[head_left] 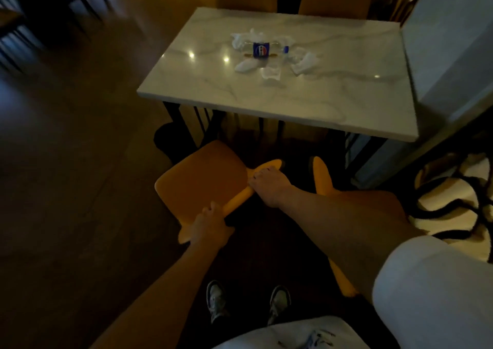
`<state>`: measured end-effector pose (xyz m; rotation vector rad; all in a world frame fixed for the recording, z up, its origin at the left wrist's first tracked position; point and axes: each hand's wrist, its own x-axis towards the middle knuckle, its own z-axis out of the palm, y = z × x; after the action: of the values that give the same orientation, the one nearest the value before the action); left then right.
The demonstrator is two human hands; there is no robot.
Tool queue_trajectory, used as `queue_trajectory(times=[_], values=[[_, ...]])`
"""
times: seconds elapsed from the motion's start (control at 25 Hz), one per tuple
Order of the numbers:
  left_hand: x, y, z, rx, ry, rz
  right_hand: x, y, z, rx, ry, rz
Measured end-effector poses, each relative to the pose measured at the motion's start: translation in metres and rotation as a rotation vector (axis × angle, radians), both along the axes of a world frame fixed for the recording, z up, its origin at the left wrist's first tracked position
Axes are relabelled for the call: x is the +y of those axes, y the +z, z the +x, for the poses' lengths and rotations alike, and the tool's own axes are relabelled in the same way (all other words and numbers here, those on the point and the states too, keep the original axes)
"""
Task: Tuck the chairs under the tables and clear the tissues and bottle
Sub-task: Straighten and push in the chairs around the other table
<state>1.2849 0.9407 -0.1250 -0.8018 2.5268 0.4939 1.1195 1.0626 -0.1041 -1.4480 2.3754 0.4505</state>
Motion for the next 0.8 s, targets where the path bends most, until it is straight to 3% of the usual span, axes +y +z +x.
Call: queue_trajectory(times=[0.12,0.44,0.8], values=[[-0.004,-0.01,0.016,-0.011,-0.006,-0.099,-0.007,-0.008,-0.015,0.025,0.091,0.052],[-0.018,-0.026,0.015,0.011,-0.026,-0.122,-0.014,-0.002,-0.022,-0.067,0.203,0.028],[-0.018,-0.03,0.03,0.0,-0.112,-0.109,0.016,0.006,0.007,-0.222,0.091,0.04]])
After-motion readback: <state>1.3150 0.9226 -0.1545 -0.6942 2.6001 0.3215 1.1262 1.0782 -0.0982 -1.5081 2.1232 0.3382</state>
